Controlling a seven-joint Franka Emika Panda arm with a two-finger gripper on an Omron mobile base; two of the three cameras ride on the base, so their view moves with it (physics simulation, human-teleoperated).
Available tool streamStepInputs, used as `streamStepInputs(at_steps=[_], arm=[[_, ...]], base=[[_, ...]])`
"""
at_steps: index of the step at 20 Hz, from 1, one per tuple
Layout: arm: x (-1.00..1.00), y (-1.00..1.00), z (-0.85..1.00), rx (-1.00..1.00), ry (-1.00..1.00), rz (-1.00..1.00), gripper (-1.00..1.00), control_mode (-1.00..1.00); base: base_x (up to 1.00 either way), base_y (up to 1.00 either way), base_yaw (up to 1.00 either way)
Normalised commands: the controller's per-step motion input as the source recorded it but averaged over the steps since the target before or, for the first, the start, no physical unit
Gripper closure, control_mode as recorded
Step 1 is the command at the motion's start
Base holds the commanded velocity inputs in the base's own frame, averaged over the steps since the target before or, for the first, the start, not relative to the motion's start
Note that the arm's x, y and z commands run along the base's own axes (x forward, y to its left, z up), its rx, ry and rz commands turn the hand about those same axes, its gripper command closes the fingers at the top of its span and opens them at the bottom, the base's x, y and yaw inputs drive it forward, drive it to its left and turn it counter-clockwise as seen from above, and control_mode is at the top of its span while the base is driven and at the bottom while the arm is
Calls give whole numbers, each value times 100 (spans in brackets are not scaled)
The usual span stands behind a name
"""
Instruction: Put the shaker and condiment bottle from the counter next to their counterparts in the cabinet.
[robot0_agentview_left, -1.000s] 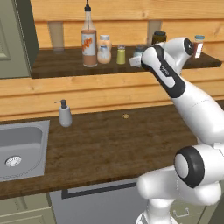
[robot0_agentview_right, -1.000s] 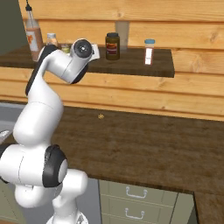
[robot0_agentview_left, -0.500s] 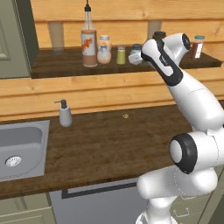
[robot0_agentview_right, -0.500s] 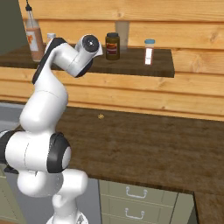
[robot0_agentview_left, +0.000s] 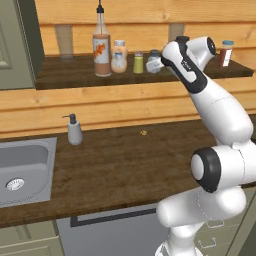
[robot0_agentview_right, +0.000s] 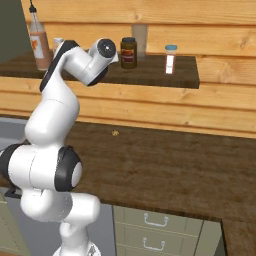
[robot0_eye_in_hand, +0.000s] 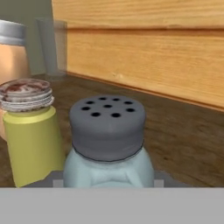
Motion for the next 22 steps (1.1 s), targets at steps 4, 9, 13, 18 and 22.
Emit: streamStepInputs(at_steps=[4, 9, 13, 18, 22], arm=[[19, 13, -16, 0, 0, 0, 100, -100], [26, 13, -19, 0, 0, 0, 100, -100], [29, 10, -27, 0, 0, 0, 100, -100], [33, 9, -39, 0, 0, 0, 100, -100], [29, 5, -48, 0, 0, 0, -100, -100]], base=[[0, 0, 0], [0, 0, 0], [0, 0, 0], [0, 0, 0], [0, 0, 0]])
